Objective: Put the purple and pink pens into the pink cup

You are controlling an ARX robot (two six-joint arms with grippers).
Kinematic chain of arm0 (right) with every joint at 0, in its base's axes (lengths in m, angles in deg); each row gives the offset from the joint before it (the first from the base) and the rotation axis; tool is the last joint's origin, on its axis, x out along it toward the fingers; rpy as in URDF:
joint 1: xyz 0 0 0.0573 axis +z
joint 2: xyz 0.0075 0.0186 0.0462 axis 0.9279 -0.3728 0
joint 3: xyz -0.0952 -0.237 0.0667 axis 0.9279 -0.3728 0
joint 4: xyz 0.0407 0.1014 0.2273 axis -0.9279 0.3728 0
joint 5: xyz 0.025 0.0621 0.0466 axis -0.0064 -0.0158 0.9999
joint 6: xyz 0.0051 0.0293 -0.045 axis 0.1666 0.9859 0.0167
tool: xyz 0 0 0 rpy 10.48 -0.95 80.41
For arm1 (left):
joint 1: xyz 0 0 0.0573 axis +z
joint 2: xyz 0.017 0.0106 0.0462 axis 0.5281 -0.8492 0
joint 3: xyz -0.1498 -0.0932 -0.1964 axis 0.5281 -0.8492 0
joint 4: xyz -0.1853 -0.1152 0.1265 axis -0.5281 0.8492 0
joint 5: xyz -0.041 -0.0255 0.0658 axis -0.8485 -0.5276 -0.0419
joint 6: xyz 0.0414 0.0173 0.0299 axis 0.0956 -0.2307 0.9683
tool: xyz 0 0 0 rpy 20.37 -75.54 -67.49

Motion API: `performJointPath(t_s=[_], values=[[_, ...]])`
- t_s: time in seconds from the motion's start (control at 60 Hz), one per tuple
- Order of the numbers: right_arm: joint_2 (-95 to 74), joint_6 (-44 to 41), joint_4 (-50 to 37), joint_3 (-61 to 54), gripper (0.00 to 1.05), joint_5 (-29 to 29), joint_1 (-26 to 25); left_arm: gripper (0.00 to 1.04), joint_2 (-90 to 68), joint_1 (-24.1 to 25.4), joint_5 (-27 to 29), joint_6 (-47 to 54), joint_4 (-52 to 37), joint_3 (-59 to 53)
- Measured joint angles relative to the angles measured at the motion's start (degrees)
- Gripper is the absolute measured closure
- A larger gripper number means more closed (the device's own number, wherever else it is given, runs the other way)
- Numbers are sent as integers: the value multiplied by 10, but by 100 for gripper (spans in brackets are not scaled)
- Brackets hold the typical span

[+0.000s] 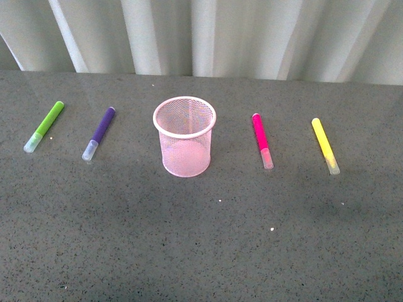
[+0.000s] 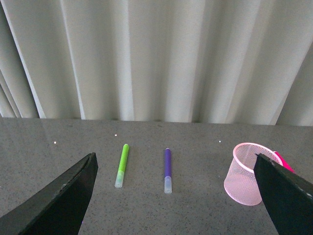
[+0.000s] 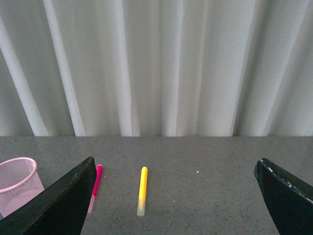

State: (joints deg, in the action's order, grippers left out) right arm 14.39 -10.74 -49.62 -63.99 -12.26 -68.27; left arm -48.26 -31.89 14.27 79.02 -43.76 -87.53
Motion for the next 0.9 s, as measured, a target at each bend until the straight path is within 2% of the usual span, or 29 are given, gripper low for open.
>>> performJointPath(t_s=[0.517, 0.55, 0.617, 0.667, 0.8, 0.9], values=[[0, 0, 0, 0, 7, 0, 0, 7, 0, 0, 0, 0, 0, 0], [0, 0, 0, 0, 7, 0, 0, 7, -9, -10, 26, -17, 16, 5], [0, 0, 0, 0, 7, 0, 0, 7, -63, -49, 136, -88, 110, 43], [0, 0, 0, 0, 7, 0, 0, 7, -95, -63, 177, -122, 122, 52], [0, 0, 0, 0, 7, 0, 0, 7, -181, -66, 176, -163, 44, 71], [0, 0, 0, 0, 7, 0, 0, 7, -342, -32, 109, -163, -97, 144]])
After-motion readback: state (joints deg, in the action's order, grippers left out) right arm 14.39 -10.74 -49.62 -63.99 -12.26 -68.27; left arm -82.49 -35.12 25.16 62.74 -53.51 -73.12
